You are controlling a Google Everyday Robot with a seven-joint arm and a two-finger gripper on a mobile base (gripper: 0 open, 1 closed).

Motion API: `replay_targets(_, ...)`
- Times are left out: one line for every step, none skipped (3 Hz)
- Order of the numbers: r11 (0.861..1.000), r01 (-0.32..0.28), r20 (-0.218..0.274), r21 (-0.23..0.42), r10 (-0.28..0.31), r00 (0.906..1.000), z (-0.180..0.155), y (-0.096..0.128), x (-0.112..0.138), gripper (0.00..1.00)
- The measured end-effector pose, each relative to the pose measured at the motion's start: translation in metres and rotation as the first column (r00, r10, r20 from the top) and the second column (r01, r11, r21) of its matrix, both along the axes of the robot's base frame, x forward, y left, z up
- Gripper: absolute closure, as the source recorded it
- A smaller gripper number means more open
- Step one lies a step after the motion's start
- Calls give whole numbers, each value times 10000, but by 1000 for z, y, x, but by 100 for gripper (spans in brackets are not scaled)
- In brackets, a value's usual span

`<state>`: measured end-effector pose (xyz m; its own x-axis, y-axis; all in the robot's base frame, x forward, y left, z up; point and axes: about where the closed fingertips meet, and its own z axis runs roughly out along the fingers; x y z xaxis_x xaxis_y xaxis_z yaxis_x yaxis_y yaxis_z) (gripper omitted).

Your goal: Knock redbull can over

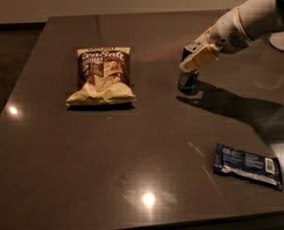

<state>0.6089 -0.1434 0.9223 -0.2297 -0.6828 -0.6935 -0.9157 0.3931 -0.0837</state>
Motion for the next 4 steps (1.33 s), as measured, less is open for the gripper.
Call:
replay_targets(9999,-69,64,119,68,10000,5,0,-3,64)
replay_targets(9987,-328,162,-379,334,9993,20,3,-10,87)
replay_targets(9802,-752,56,-1833,776,9970,39,6,-28,100)
replay_targets(9128,-1316,-290,-3866,1306,9910,44,11,-47,100)
